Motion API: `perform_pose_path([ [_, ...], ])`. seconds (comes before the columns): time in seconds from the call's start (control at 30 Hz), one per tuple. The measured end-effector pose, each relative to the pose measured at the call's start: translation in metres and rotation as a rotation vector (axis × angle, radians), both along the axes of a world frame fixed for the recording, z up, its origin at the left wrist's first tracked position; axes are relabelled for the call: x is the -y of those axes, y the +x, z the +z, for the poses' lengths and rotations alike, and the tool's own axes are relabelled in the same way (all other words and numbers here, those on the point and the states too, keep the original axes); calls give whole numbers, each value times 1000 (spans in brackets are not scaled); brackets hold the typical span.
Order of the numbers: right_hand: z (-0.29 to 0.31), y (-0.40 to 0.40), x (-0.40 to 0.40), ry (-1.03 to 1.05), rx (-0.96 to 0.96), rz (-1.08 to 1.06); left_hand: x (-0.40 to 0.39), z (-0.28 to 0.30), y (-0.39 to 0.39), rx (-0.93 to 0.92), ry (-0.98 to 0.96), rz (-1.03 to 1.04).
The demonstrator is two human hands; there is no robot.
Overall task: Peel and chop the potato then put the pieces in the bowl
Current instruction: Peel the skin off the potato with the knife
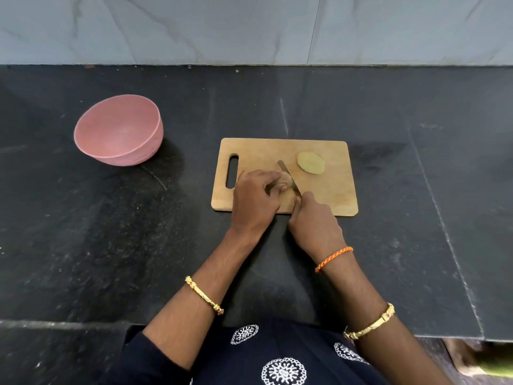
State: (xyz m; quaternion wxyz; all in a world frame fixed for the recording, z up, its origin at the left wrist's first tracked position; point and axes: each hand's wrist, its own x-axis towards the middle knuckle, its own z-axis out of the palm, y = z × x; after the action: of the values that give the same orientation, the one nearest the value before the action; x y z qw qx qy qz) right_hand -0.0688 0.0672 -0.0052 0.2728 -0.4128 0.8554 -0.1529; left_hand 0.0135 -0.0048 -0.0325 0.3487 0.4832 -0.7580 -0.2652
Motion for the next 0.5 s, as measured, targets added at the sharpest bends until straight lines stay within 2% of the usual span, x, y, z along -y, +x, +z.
perform_pose_path([
  [0.2,-2,0,-22,1,10,0,-1,2,1,-22,21,-10],
  [0.3,7,-5,-35,-63,39,-14,6,3,3,-39,88,-49],
  [0.4,13,-10,-24,-152,91,-26,11,7,6,-78,154,-83],
  [0.5,8,-9,-2,-144,89,9,14,8,7,-80,164,-107],
])
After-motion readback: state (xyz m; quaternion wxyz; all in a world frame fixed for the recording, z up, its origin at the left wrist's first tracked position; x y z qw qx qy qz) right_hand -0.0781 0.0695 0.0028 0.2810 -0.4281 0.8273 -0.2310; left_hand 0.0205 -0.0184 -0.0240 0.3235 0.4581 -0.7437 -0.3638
